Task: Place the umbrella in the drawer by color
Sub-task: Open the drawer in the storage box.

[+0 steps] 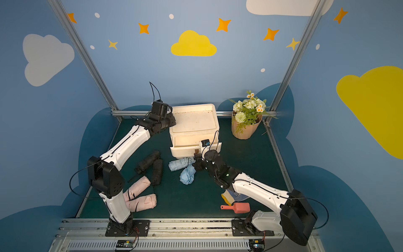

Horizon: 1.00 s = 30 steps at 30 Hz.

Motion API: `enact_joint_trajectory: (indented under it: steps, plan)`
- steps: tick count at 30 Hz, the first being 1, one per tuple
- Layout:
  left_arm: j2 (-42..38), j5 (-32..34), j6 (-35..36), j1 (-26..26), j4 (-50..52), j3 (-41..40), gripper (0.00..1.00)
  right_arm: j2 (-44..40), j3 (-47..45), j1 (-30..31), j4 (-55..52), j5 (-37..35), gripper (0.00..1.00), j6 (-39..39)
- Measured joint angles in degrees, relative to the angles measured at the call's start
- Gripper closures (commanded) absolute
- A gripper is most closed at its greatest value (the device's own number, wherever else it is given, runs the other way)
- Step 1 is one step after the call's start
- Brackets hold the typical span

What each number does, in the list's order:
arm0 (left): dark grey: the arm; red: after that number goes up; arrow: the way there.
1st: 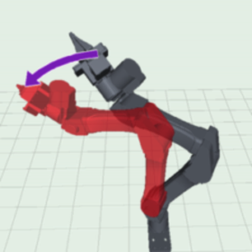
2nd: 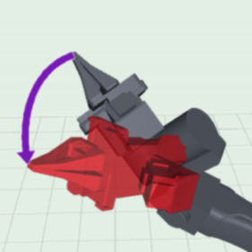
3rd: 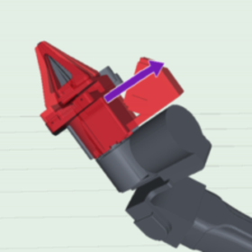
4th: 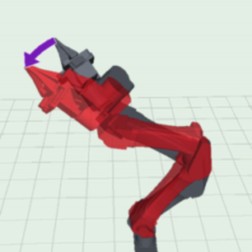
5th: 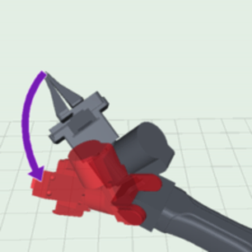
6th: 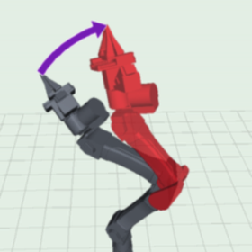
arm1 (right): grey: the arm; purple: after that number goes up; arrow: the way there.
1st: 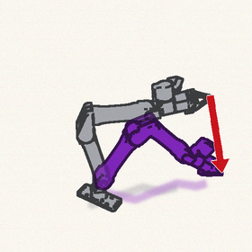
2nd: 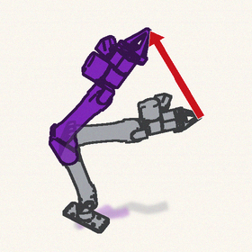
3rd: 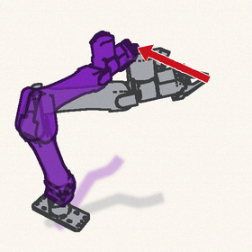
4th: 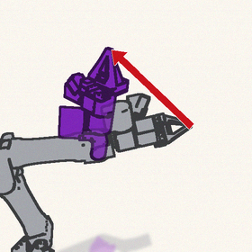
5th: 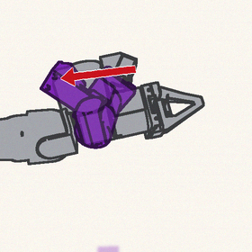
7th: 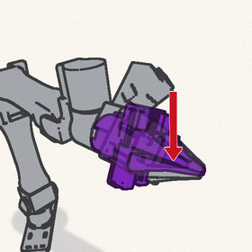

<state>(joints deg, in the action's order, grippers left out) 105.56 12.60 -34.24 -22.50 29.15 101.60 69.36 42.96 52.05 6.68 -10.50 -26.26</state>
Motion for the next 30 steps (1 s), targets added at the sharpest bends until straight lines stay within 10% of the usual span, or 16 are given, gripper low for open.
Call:
enact_joint_trajectory:
  steps: [18,21,30]
  plan:
    - [0.2,-0.4,-0.1,0.1,0.4,0.4,0.97,-9.3,-6.4,6.3,-5.5,-5.1,1.00,-2.4]
    - [0.2,-0.5,-0.1,0.1,0.4,0.4,0.97,-9.4,-6.3,6.2,-7.5,-6.6,0.71,-3.0]
    - [0.2,-0.5,-0.1,0.1,0.4,0.4,0.97,-9.2,-2.6,-0.3,-9.3,-3.8,0.63,-1.9]
